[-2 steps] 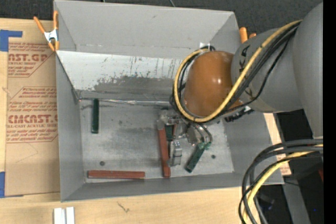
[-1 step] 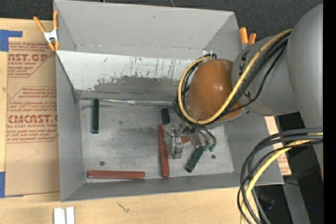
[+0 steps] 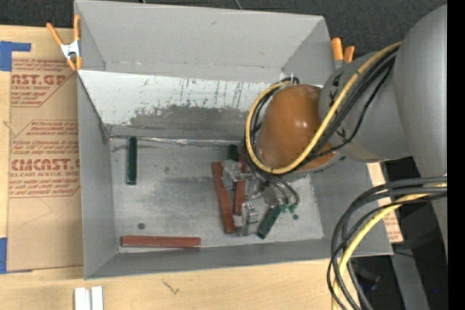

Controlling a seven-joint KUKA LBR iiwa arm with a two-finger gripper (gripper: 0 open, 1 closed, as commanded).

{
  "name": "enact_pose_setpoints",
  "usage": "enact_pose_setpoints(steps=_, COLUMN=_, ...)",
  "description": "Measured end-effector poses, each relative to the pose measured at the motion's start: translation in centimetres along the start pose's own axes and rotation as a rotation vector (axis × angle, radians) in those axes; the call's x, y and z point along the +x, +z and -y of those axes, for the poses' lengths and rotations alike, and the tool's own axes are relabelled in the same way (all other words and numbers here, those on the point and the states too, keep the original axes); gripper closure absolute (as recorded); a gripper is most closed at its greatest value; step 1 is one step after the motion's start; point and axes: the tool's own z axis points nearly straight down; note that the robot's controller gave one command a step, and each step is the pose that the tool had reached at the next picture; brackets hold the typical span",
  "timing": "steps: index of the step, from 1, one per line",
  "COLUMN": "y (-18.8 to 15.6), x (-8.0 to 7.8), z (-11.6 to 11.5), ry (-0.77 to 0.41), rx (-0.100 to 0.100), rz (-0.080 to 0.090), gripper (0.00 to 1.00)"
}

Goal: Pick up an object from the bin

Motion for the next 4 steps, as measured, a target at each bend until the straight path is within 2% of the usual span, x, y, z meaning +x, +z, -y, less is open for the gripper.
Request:
enact_pose_setpoints(steps=1, y=0.0, x=0.0, z=0.0, ry=0.0, rx=0.0, rz=0.0, gripper=0.0)
enact_pose_setpoints(steps=2, y=-0.1, x=0.9, z=0.0, ry=-0.054, rx=0.002, rz=0.006, gripper=0.0)
enact_pose_setpoints(steps=3, y=-0.1, x=2.6, z=-0.3, ry=-0.104, rx=0.002, rz=0.01, gripper=0.0)
enact_pose_setpoints(steps=4, y=0.0, x=1.6, z=-1.4, ry=-0.126, rx=0.002, rz=0.0, gripper=0.0)
